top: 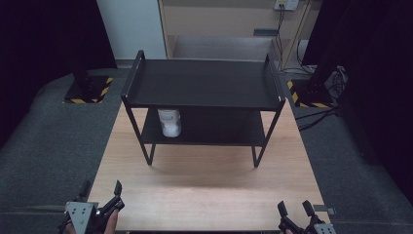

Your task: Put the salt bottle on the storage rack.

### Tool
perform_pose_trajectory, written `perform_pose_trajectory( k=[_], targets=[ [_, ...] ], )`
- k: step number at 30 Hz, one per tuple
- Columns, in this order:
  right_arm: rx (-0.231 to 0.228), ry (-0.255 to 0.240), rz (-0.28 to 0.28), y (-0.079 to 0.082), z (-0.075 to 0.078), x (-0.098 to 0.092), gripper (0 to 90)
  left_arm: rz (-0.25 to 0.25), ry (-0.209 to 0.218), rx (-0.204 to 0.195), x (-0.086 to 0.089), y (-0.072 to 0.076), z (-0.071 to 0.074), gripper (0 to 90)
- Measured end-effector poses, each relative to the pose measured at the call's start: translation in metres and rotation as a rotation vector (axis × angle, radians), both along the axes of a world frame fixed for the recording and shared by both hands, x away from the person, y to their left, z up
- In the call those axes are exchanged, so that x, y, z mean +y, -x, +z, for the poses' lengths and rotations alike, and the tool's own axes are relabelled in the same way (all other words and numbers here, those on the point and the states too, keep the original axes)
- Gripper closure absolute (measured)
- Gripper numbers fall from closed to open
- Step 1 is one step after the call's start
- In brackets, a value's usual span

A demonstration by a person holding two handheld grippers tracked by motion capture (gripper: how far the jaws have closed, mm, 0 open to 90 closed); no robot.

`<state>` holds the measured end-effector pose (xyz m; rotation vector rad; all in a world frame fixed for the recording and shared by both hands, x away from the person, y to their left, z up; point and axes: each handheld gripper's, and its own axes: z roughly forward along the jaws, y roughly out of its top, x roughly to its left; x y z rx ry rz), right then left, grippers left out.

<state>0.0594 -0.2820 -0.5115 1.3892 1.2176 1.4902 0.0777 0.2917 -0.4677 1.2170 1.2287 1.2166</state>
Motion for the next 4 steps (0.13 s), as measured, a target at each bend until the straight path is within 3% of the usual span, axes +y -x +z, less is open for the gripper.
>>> perform_pose_trajectory(
  k=[4],
  targets=[
    [-0.011,0.003,0.005,0.0034,0.0024,-0.0004,7.1,-0.005,0.007,-0.001,-0.0021,0.0034,0.0012,7.6]
  ],
)
